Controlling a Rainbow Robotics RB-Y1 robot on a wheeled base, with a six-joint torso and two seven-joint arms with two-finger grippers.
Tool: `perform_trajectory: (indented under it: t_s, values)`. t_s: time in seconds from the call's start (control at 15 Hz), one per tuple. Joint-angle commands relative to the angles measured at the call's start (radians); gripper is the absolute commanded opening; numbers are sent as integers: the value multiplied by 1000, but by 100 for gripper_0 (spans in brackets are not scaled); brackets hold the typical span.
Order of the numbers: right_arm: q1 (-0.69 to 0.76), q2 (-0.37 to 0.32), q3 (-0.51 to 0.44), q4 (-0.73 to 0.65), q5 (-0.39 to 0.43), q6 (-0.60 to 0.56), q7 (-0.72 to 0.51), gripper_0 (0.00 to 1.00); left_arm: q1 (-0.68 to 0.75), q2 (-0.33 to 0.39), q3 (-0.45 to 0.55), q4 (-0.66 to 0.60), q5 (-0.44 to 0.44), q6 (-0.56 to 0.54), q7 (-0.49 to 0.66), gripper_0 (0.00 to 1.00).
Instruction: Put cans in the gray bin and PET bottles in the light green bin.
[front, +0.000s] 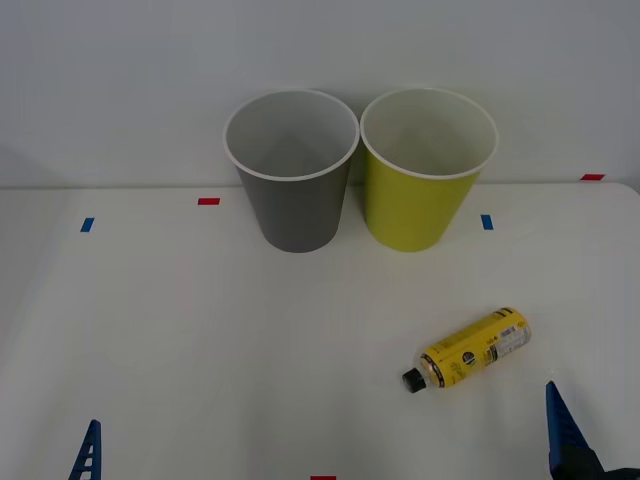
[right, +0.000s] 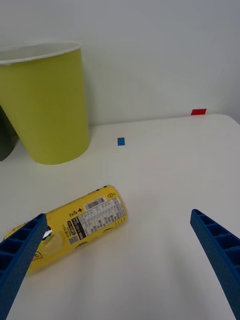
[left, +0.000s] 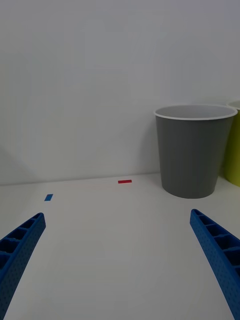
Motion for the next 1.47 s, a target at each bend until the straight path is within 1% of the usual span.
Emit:
perform_trajectory:
  t_s: [0.07, 0.13, 0.2, 0.33, 0.4, 0.47, 0.53, 0.8, 0.93, 1.07, 1.2, 1.4, 1.47]
  values:
    - [-98, -54, -8, -13, -25, 127, -12, 100, 0, 0, 0, 0, 0, 0, 0, 100]
    - [-119, -60, -8, -22, -31, 170, -16, 100, 0, 0, 0, 0, 0, 0, 0, 100]
    - [-139, -62, -9, -43, -36, 239, -24, 100, 0, 0, 0, 0, 0, 0, 0, 100]
    - [-168, -60, -9, -119, -45, 412, -46, 100, 0, 0, 0, 0, 0, 0, 0, 100]
    - [-188, -57, -8, -157, -46, 509, -92, 100, 0, 0, 0, 0, 0, 0, 0, 100]
    - [-207, -57, -6, -178, -34, 571, -136, 100, 0, 0, 0, 0, 0, 0, 0, 100]
    - [-242, -59, 0, -186, -16, 631, -200, 100, 0, 0, 0, 0, 0, 0, 0, 100]
    - [-386, -68, 15, -184, -13, 843, -424, 100, 0, 0, 0, 0, 0, 0, 0, 100]
    - [-443, -79, 25, -186, -11, 946, -516, 100, 0, 0, 0, 0, 0, 0, 0, 100]
    - [-494, -111, 43, -184, -11, 1045, -615, 100, 0, 0, 0, 0, 0, 0, 0, 100]
    - [-553, -151, 75, -184, -11, 1139, -754, 100, 0, 0, 0, 0, 0, 0, 0, 100]
    - [-630, -192, 110, -184, -14, 1240, -921, 100, 0, 0, 0, 0, 0, 0, 0, 100]
    - [-656, -208, 115, -184, -36, 1289, -967, 100, 0, 0, 0, 0, 0, 0, 0, 100]
